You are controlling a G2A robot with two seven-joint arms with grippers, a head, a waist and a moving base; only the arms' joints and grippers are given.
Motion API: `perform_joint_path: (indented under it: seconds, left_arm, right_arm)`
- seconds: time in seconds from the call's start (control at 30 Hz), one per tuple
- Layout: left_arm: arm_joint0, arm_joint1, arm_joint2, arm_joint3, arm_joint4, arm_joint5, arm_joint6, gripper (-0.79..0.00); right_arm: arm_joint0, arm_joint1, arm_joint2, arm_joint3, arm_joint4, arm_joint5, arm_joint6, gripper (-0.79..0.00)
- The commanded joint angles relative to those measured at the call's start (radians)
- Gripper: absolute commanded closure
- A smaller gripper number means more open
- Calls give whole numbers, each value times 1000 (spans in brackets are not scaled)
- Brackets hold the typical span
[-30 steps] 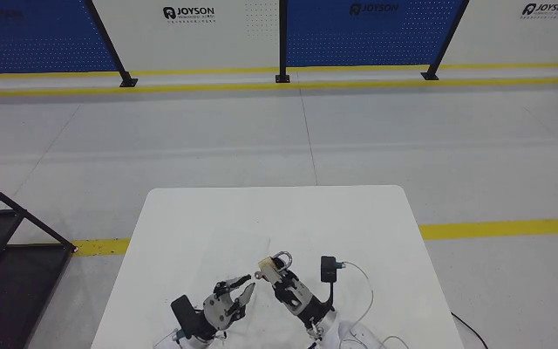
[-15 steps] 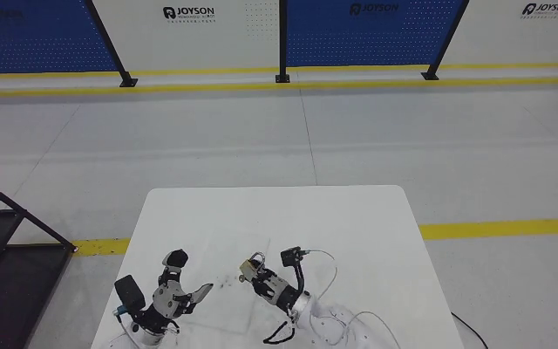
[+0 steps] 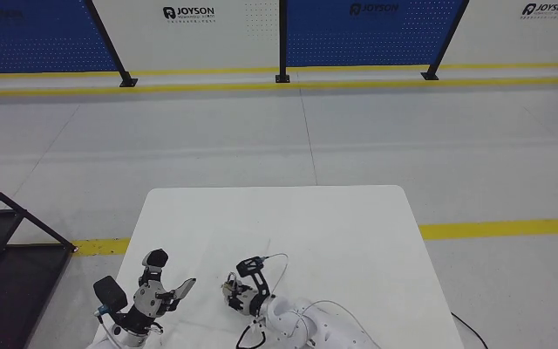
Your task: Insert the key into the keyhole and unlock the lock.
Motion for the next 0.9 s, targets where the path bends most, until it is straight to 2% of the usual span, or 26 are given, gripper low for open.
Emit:
perform_joint_path:
  seconds: [0.0, 0.03, 0.07, 0.3, 0.53, 0.67, 0.87]
  left_arm:
    - [0, 0, 0, 0, 0, 0, 0, -785]
    - [0, 0, 0, 0, 0, 0, 0, -785]
    - [0, 0, 0, 0, 0, 0, 0, -785]
    - [0, 0, 0, 0, 0, 0, 0, -785]
    - [0, 0, 0, 0, 0, 0, 0, -785]
    - [0, 0, 0, 0, 0, 0, 0, -785]
    - [0, 0, 0, 0, 0, 0, 0, -785]
  right_arm:
    - [1, -2, -2, 0, -11, 11, 4, -720]
    - [1, -2, -2, -3, -20, 16, 4, -779]
    - [-1, -2, -2, -7, -28, 20, 6, -785]
    - [-35, 20, 17, -97, -125, 72, 27, -785]
    - [-135, 81, 96, -297, -286, 133, 47, -785]
    - [-268, 145, 201, -482, -419, 136, 57, -785]
    - [-560, 245, 452, -798, -529, -1, 39, -785]
